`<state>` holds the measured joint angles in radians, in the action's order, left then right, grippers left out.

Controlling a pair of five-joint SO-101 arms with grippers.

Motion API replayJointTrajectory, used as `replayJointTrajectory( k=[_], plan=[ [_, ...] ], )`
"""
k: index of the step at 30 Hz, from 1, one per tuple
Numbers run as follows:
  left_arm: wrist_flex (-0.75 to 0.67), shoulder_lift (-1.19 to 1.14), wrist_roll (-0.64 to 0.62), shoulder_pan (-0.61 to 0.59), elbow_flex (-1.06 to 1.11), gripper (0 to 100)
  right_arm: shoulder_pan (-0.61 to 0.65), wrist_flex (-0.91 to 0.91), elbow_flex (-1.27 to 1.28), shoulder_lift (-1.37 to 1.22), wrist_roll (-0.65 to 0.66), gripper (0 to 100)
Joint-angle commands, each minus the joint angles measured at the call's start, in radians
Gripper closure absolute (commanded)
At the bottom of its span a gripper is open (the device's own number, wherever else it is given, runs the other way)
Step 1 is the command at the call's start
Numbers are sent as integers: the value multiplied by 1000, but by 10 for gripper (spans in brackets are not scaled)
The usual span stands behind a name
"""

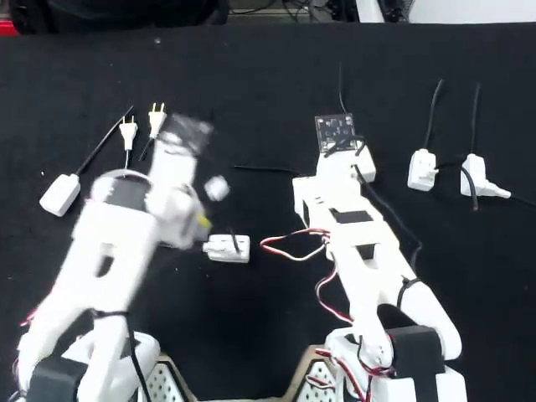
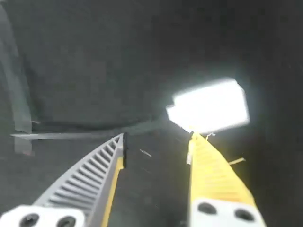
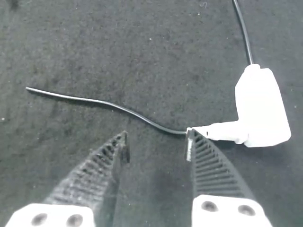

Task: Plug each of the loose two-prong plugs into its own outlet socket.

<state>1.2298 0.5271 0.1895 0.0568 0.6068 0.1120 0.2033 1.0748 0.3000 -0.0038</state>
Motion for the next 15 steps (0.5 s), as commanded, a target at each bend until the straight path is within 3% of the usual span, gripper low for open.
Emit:
replayJointTrajectory(
  k=[1,9,15],
  plan=[
    [-127,12,72,-174,-94,776,-17,-23,-50,33,-6,817],
    [-531,-253,72,-329,-104,776,-17,-23,-47,33,-6,817],
    [-566,-623,72,-337,-389,777,-17,-23,-45,33,-6,818]
  ],
)
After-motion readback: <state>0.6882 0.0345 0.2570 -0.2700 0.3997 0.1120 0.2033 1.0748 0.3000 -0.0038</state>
